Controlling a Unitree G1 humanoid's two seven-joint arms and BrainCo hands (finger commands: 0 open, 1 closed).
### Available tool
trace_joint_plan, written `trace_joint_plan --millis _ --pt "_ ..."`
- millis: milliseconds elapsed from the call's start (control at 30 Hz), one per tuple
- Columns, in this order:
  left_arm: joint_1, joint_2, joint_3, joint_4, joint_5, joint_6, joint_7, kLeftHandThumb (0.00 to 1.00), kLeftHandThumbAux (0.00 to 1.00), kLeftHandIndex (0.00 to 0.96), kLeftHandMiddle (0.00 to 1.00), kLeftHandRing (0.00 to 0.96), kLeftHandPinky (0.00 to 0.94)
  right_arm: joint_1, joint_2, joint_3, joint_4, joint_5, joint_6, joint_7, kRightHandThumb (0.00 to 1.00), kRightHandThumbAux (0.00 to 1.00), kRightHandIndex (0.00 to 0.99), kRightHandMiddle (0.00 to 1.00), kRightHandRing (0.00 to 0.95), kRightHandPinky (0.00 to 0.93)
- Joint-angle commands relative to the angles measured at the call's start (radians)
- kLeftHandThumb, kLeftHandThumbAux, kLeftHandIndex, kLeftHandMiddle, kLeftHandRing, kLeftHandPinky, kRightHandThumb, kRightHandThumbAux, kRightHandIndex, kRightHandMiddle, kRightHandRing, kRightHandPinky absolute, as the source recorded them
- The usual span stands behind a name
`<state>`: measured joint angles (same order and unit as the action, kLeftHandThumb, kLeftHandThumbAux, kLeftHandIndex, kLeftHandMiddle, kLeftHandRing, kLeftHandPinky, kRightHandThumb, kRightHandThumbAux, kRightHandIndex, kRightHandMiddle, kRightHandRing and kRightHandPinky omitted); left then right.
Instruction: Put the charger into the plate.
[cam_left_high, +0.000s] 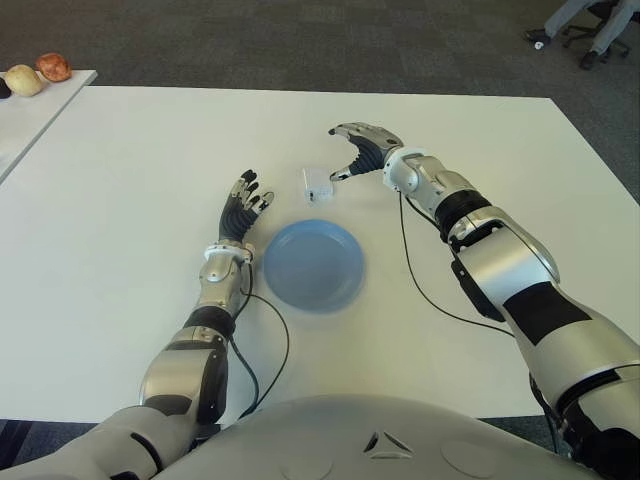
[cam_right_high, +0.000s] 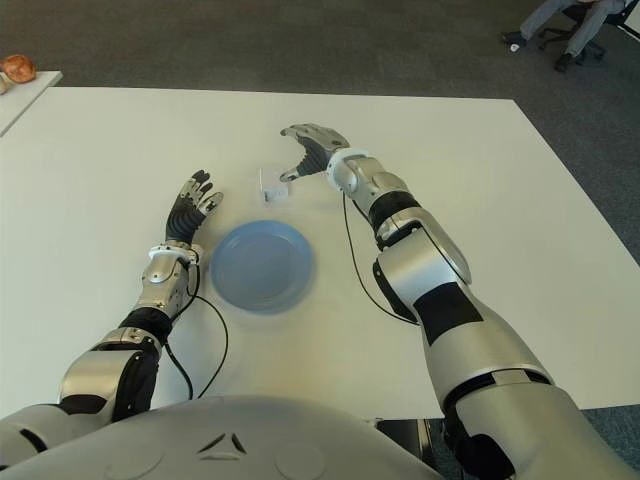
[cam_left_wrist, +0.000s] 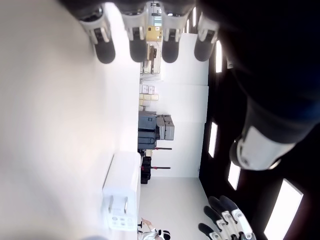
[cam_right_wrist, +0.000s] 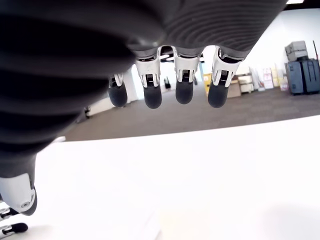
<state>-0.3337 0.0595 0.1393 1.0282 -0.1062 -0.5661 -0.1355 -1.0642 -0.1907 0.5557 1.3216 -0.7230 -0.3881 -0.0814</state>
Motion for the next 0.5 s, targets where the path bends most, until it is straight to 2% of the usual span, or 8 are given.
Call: trace_joint_plan --millis 33,500 --pt "0.076 -0.024 -0.012 0.038 0.013 0.083 -0.003 0.011 0.644 0.036 0.078 0.074 0.093 0.020 0.031 0.014 0.018 -0.007 0.036 0.017 0.000 0.509 0.000 0.000 0.000 0.000" --pt "0.090 -0.031 -0.011 0.019 0.020 0.079 0.011 0.000 0.637 0.045 0.092 0.088 0.115 0.056 0.071 0.026 0.027 -0.006 0.057 0.008 0.000 0.540 0.000 0.000 0.000 0.000"
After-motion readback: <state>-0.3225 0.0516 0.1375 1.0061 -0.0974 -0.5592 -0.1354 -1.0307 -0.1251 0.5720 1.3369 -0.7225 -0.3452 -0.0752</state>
